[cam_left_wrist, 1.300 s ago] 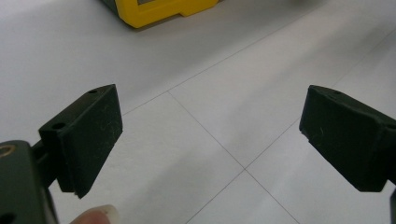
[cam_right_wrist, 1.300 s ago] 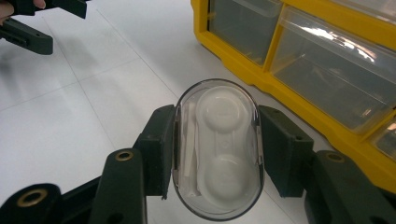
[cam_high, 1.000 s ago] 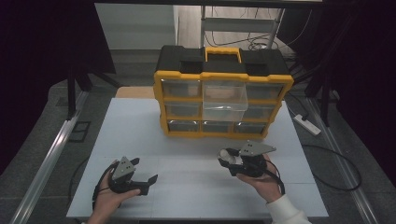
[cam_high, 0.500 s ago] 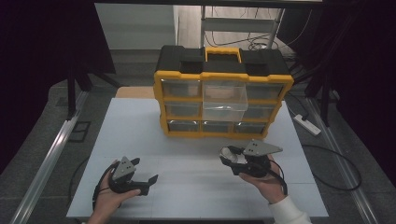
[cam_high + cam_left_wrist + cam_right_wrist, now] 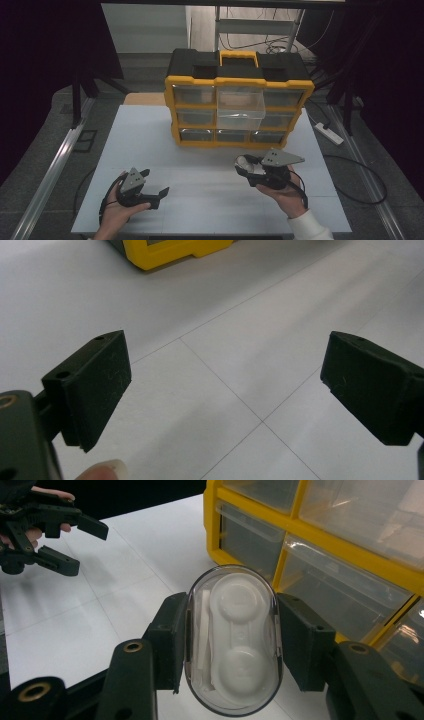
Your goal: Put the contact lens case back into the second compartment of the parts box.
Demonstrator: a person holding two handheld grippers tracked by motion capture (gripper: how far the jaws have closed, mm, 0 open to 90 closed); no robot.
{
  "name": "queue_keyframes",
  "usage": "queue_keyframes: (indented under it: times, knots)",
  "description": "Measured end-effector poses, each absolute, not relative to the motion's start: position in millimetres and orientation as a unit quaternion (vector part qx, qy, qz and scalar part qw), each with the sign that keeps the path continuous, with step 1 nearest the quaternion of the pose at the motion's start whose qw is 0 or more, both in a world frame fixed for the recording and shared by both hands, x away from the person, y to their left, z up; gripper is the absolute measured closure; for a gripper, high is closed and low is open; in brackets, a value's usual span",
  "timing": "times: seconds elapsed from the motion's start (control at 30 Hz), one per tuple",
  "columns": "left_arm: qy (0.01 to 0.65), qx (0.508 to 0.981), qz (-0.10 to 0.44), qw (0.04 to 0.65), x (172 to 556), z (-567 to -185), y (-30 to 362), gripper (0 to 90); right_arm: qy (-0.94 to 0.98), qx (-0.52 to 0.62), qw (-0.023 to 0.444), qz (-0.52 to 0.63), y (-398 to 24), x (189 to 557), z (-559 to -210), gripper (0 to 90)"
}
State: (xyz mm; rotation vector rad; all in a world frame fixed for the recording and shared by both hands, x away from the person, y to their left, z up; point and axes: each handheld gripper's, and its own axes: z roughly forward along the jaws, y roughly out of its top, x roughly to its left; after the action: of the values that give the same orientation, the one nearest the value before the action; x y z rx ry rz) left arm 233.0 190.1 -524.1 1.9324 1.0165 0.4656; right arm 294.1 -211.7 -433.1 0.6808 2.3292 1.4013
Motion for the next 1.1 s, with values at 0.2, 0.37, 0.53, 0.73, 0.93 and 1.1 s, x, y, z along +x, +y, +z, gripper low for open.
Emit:
queue_keyframes:
  times: [0.2, 0.37, 0.53, 0.73, 0.93, 1.1]
  knots:
    - [0.409, 0.778, 0.188, 0.439, 233, -524, 191, 6.8, 0.815, 0.238, 0.173, 0.500, -212, 293, -427, 49.2]
    - [0.409, 0.778, 0.188, 0.439, 233, -524, 190, 6.8, 0.811, 0.237, 0.172, 0.507, -212, 292, -423, 49.1]
    - [0.408, 0.778, 0.189, 0.438, 233, -524, 190, 6.8, 0.809, 0.236, 0.174, 0.510, -212, 292, -421, 49.1]
    - [0.408, 0.778, 0.188, 0.438, 233, -524, 190, 6.8, 0.806, 0.235, 0.177, 0.514, -213, 291, -416, 49.2]
    - [0.408, 0.778, 0.188, 0.439, 233, -524, 191, 6.8, 0.802, 0.235, 0.182, 0.518, -213, 291, -411, 49.1]
    - [0.409, 0.777, 0.188, 0.439, 233, -524, 190, 6.8, 0.799, 0.232, 0.181, 0.524, -212, 290, -407, 49.1]
